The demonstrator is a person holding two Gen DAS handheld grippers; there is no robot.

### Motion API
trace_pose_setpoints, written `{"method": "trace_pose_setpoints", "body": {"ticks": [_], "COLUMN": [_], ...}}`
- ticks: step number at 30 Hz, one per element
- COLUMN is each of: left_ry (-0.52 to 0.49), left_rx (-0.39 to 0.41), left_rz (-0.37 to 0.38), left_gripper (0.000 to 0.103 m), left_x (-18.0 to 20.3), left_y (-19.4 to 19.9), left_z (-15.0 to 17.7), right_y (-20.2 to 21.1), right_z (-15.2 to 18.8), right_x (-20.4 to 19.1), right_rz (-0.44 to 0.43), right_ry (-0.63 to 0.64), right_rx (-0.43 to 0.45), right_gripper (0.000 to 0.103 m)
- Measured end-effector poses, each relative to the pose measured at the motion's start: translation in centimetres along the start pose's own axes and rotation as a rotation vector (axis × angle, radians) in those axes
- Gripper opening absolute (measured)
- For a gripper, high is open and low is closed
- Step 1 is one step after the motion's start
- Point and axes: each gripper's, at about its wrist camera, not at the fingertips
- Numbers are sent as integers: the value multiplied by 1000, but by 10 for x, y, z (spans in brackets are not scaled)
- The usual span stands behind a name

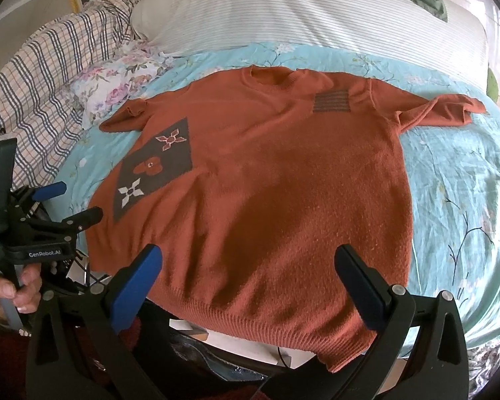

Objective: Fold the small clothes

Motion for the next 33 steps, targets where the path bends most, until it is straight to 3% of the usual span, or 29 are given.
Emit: {"method": "trace_pose_setpoints", "body": {"ticks": [5, 10, 18, 33], "left_ry": [-31, -60, -49, -16], "left_rx": [-5, -82, -20, -64], "left_rz": [-32, -50, -47, -22], "left_gripper": [102, 102, 102, 102], "left_x": [2, 2, 3, 0], "left_y": [-4, -9, -14, -44], "left_z": [-3, -5, -9, -31], "right_y": [1, 0, -2, -12], "right_z": [-4, -5, -10, -35], "right_x": [2, 6, 18, 87], "right_rz": [-11, -27, -39, -28], "right_ry": [-8, -19, -44, -194], "right_rx": [16, 23, 41, 97], "right_gripper": [103, 103, 103, 97]}}
Point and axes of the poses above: each gripper's, at about its wrist camera, not at the fingertips, and y roughly against the way its jaws point, x to its right, z to its underside, and after that the axes turned 3 degrees about y, right-handed
